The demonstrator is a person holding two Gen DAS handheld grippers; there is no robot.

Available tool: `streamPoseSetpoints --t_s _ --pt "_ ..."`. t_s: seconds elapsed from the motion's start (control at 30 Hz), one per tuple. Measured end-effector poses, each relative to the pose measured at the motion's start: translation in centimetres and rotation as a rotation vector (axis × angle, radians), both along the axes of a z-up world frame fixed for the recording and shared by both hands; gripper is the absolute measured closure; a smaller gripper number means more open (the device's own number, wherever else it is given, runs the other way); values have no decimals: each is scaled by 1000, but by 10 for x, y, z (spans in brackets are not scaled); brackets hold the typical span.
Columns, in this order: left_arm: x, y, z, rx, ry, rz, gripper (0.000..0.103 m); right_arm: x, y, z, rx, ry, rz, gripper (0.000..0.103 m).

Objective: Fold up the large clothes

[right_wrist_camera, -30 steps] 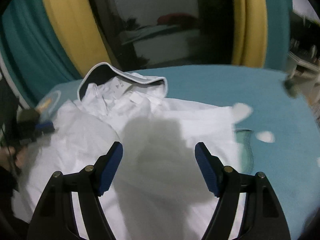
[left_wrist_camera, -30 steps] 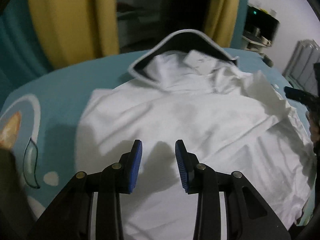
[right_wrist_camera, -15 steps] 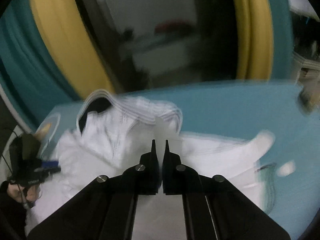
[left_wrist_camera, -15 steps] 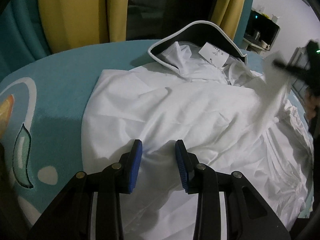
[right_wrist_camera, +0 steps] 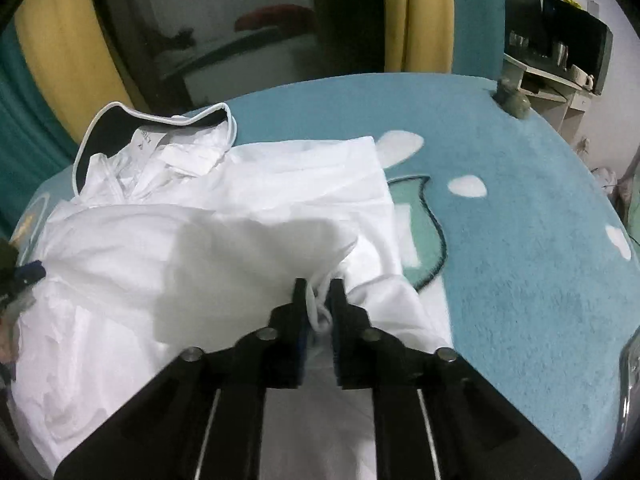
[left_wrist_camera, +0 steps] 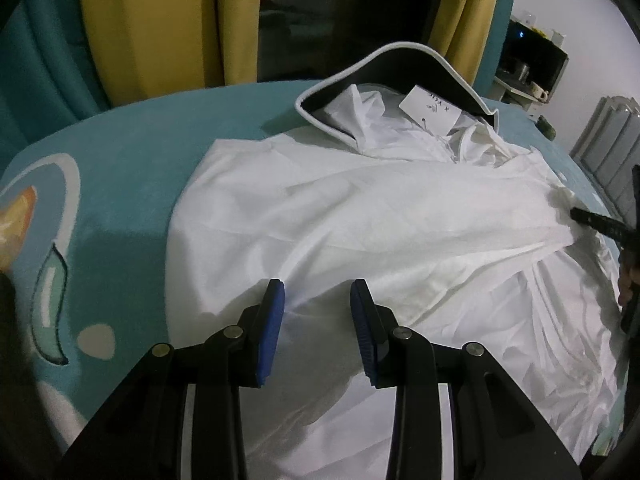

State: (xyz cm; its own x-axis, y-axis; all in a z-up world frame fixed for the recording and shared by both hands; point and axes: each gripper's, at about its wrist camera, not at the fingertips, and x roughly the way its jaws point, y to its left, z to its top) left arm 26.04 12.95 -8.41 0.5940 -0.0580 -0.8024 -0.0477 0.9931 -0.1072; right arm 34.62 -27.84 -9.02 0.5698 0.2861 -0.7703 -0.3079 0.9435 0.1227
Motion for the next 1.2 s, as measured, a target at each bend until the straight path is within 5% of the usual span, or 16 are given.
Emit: streamPoseSetpoints --t_s 0.17,0.43,0.93,1.03,1.2 --pt "4 1 17 25 -32 -28 67 0 -11 12 -4 -24 -22 57" --pt "32 24 34 -40 -57 25 67 19 -29 48 117 -115 -97 38" --pt "123 27 75 -12 -102 10 65 152 74 47 178 68 148 37" --pt "137 25 83 -48 -126 -15 54 178 93 33 241 155 188 37" --pt "164 32 64 -91 -87 1 53 203 113 -6 364 366 237 37"
